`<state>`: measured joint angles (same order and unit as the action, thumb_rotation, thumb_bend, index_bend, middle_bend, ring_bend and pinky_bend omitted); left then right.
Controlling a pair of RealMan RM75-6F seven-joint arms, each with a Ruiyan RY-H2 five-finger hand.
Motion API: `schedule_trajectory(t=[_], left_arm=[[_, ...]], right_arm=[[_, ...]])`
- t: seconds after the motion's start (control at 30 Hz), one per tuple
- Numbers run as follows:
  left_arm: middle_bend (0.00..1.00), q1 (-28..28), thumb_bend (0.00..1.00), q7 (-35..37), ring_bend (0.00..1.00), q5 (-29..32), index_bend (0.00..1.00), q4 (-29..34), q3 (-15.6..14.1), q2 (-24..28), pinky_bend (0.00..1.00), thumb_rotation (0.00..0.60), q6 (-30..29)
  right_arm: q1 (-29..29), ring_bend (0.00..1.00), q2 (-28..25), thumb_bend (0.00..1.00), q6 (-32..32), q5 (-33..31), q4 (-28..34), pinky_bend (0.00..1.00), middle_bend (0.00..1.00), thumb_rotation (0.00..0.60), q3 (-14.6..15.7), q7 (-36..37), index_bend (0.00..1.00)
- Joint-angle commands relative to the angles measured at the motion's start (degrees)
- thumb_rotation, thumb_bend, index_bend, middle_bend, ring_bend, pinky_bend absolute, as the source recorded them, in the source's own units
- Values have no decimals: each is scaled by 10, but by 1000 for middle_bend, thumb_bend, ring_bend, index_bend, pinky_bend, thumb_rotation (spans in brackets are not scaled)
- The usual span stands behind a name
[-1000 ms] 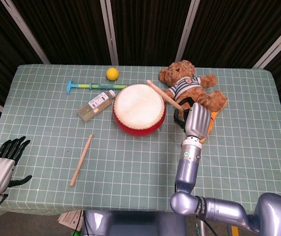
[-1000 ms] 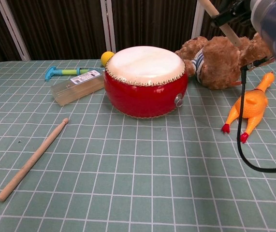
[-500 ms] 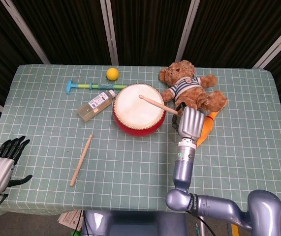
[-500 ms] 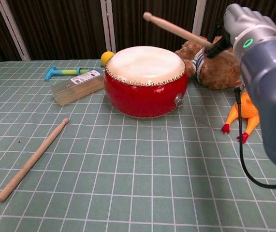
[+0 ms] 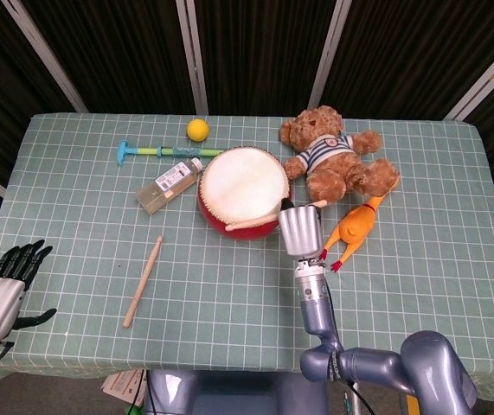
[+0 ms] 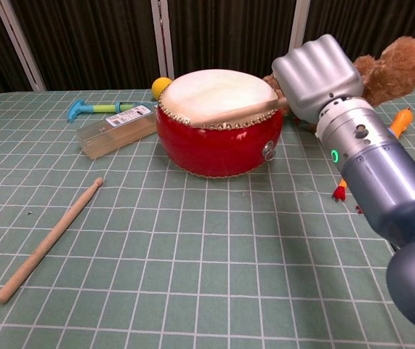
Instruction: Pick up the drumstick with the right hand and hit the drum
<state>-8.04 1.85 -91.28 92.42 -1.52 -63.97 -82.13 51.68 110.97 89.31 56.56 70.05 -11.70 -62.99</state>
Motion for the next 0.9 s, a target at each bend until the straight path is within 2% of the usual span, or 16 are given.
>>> schedule_trajectory(t=[0.03,0.23,0.37,0.5,0.67,0.73,0.9], left_arm=[[0,1,1,-1,0,1,0,0,0,-1,0,600,-1],[0,2,1,-7,0,3,0,1,1,-2,0,600,-2],[0,3,1,-13,0,4,0,2,2,-2,0,600,-3],[0,4,1,-21,0,2,0,1,2,-5,0,600,-6],[0,5,1,-29,0,0,0,0,3,-9,0,600,-12],[0,6,1,-33,0,-2,0,-1,4,-11,0,600,-15],[0,7,1,-40,0,-2,0,-3,5,-15,0,600,-18]], right_arm=[[-13,1000,-27,596,23,17,72,998,1000,600,-33,29,1000],[-57,1000,-82,596,49,26,197,998,1000,600,-31,44,1000],[-95,1000,-126,596,64,31,268,998,1000,600,-8,50,1000],[-146,1000,-175,596,76,34,338,998,1000,600,31,80,1000],[-192,1000,-213,596,74,52,366,998,1000,600,88,116,1000],[-210,1000,-222,596,66,61,362,998,1000,600,119,129,1000],[-239,1000,-220,595,49,64,338,998,1000,600,161,145,1000]])
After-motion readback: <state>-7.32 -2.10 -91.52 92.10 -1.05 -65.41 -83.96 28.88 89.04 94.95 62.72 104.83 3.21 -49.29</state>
